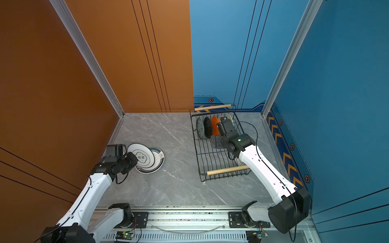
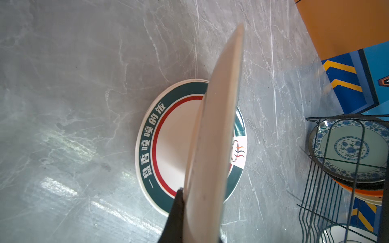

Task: Unload the plates from the dish rack
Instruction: 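Lower the plate onto the stack, open the left gripper while the right hovers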

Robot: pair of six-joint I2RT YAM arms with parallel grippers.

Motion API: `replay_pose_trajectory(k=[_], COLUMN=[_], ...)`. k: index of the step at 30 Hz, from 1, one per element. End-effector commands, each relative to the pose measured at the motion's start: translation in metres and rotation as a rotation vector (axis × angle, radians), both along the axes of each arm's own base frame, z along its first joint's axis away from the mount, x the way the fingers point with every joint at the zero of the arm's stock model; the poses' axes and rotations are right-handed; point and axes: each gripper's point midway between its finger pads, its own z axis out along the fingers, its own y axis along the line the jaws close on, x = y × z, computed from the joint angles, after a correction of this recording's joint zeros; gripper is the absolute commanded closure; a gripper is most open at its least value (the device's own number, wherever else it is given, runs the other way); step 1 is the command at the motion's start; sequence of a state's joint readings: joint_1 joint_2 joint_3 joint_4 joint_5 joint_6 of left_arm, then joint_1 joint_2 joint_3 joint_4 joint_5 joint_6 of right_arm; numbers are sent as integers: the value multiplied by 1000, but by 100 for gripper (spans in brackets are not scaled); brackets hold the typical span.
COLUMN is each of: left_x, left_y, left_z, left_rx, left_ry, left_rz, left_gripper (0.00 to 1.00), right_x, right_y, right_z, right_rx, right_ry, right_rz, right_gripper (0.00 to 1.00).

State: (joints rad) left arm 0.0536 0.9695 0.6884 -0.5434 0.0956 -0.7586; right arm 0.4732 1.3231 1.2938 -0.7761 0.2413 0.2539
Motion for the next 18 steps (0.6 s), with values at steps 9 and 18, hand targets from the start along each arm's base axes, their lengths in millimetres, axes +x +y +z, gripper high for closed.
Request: replay_pose_trajectory(k=[9,18], left_x=[-7,-13], left_y=[1,-7], left_z=[-15,-30], left_rx=[-14,-33], left_ry=[29,63], left_rz=[37,36], left_gripper=[87,78], right_x=[-5,-6], right_y=[2,8], right_z=[-18,-25], right_rx=[-53,-50], right_ry=[56,73], right_rz=[34,64], right_gripper=[0,0])
